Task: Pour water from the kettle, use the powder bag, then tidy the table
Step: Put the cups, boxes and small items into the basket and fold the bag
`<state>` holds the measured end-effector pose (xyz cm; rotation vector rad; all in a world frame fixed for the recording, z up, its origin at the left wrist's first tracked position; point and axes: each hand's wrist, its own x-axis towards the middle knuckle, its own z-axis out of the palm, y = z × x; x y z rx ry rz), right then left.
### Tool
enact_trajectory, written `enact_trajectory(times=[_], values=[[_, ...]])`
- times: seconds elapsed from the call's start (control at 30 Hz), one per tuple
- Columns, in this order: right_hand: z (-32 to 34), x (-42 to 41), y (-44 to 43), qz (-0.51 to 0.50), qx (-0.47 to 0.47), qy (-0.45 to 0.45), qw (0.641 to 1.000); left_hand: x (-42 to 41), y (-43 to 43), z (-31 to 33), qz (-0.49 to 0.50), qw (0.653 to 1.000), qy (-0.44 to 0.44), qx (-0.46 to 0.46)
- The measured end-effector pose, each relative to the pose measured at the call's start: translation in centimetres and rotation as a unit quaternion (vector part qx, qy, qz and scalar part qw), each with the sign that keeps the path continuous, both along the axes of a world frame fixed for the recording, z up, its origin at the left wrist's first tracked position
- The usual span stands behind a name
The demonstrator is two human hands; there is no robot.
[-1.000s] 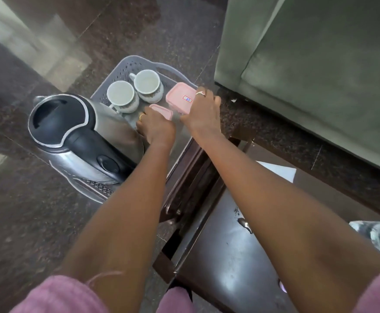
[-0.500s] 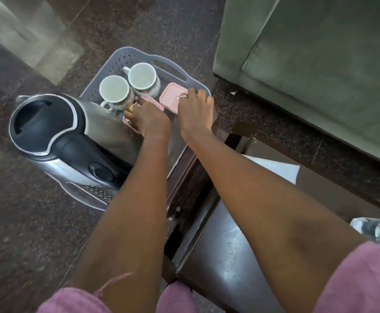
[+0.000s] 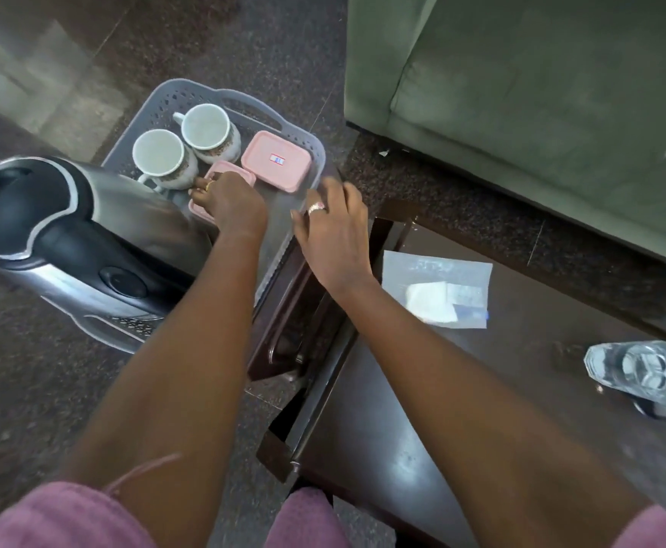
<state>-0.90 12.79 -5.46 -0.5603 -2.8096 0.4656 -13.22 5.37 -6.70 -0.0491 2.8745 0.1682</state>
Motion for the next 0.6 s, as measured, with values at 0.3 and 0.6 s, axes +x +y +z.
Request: enact_trajectory(times=[0.3, 0.6], values=[[-2.9, 12.9, 2.9, -0.124, -0.032, -0.009, 0.992, 4.6, 1.2, 2.1, 0.017, 0.998, 0.052, 0.041], [-4.2, 25.8, 6.4, -0.306, -0.064, -0.063, 0.948, 23.2, 9.7, 1.4, -0.064, 0.959, 0.161, 0.223]])
